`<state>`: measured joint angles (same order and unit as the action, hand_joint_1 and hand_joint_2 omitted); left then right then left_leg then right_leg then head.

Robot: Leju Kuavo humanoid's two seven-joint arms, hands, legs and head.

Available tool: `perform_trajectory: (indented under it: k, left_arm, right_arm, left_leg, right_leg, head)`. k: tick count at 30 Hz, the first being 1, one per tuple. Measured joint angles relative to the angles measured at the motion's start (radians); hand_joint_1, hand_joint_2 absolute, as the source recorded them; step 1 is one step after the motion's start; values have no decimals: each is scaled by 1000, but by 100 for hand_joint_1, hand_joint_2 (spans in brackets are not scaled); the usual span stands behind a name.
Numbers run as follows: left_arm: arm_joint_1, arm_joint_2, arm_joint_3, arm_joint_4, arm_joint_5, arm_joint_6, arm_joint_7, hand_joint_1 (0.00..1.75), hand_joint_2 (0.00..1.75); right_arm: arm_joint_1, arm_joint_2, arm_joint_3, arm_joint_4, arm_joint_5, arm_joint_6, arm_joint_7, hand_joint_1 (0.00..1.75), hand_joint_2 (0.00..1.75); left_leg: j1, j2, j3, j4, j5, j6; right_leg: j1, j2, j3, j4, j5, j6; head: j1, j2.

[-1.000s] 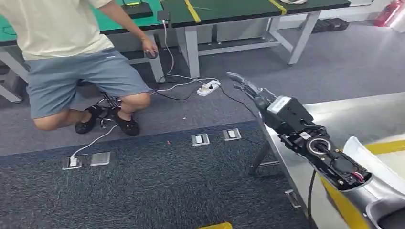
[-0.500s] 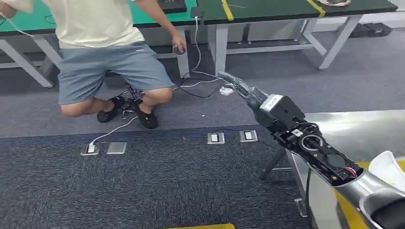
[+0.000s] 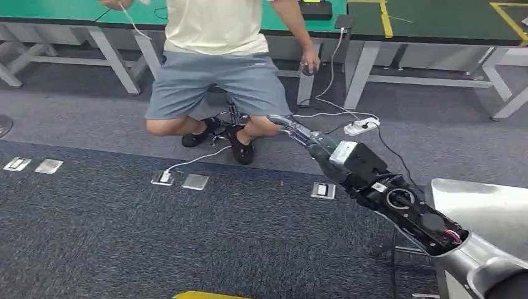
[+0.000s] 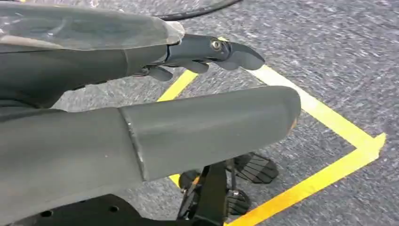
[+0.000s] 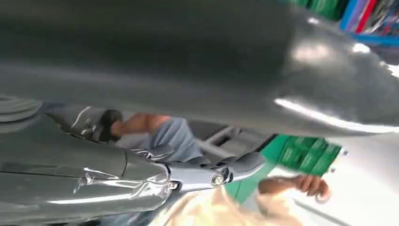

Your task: Take the parts from the cabinet and place them on the table.

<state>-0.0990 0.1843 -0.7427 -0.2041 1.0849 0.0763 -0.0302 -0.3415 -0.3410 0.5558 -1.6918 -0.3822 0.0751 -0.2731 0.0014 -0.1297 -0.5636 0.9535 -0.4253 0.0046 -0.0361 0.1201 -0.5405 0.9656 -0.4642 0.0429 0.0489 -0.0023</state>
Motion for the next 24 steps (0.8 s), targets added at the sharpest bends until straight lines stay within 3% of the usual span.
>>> perform_trajectory:
  k: [3,4,5,6,8,9,10,11,12,13,14,15,18,19,20,21,22,24]
  left_arm:
    - [7,1,0,0,1,0,2,0,0]
    - [9,3,0,0,2,0,2,0,0]
    - [8,0,0,0,2,0,2,0,0]
    - [4,2,0,0,3,0,2,0,0]
    - [0,2,0,0,3,0,2,0,0]
    - [0,0,0,0,3,0,2,0,0]
    - [1,-2,0,0,4,0,2,0,0]
    - [3,-2,0,0,5,0,2,0,0]
    - [5,-2,0,0,6,0,2,0,0]
    - [5,-2,0,0,8,0,2,0,0]
    - [5,1,0,0,9,0,2,0,0]
    - [1,1,0,0,10,0,2,0,0]
    - [6,3,0,0,13,0,2,0,0]
    - [7,2,0,0,14,0,2,0,0]
    - [10,1,0,0,15,0,2,0,0]
    - [10,1,0,0,15,0,2,0,0]
    - [8,1,0,0,15,0,2,0,0]
    - [5,-1,-1,0,18,0,3,0,0]
  right_arm:
    - [4,9,14,9,-15,14,-10,0,0]
    - [2,17,19,12,-17,18,-13,0,0]
    - [4,19,24,14,-18,21,-14,0,0]
    - [4,23,28,16,-18,22,-16,0,0]
    - [8,24,36,28,-18,24,-17,0,0]
    - [12,24,42,36,-17,23,-18,0,0]
    - [17,25,45,45,-15,22,-19,0,0]
    - [22,27,48,52,-15,19,-20,0,0]
    - [24,28,51,58,-14,15,-23,0,0]
    - [26,30,52,71,-15,12,-26,0,0]
    - [28,30,51,80,-18,9,-29,0,0]
    - [32,30,50,90,-22,4,-32,0,0]
    - [49,30,43,119,-29,-2,-39,0,0]
    - [51,30,42,124,-31,-2,-40,0,0]
    - [53,29,39,131,-32,-2,-41,0,0]
    - [53,29,39,135,-32,-2,-43,0,0]
    - [55,29,38,141,-32,-3,-42,0,0]
    - [69,28,33,163,-32,-9,-37,0,0]
  left_leg:
    - [12,-41,-14,-10,13,-22]
    - [12,-26,-16,-7,8,-24]
    - [1,59,-30,26,-12,-30]
    - [2,99,-64,92,-46,-35]
    - [4,122,-157,267,-116,-39]
    - [5,123,-191,327,-129,-40]
    - [5,123,-199,336,-122,-39]
    - [4,124,-179,288,-88,-36]
    - [4,128,-131,199,-40,-31]
    - [0,147,-74,94,5,-23]
    - [-8,191,-24,6,27,-12]
    - [-17,199,-18,-5,17,-7]
    - [-19,162,-23,-9,17,2]
    - [-11,153,-16,-20,21,8]
    - [-4,146,-6,-28,24,10]
    - [-4,137,-2,-31,23,13]
    - [-4,132,-1,-30,23,17]
    - [-5,105,0,-30,21,19]
  right_leg:
    - [11,-35,-1,7,3,-17]
    - [4,-53,6,-1,6,-26]
    - [7,-68,10,-4,6,-30]
    - [10,-84,11,-4,4,-35]
    - [17,-118,11,-4,1,-40]
    - [18,-135,11,-4,-1,-42]
    - [19,-150,12,-4,-2,-42]
    - [20,-165,14,-4,-5,-43]
    - [21,-176,17,-4,-7,-42]
    - [22,-187,23,-4,-10,-41]
    - [23,-198,28,-5,-14,-39]
    - [31,-207,26,-5,-19,-32]
    - [29,-232,41,-15,-22,-22]
    - [34,-237,45,-15,-26,-15]
    - [27,-186,44,-4,-34,-10]
    - [27,-143,25,38,-60,-7]
    - [27,-127,-12,111,-99,-6]
    - [27,-123,-110,294,-170,-3]
  head:
    - [-1,0]
    - [-2,0]
    - [-13,0]
    - [-25,0]
    - [-26,0]
    - [-26,0]
    - [-26,0]
    - [-27,0]
    - [-26,0]
    - [-27,0]
    - [-28,0]
    - [-27,0]
    - [-24,0]
    - [-24,0]
    - [-19,0]
    - [-17,0]
    - [-13,0]
    - [-6,0]
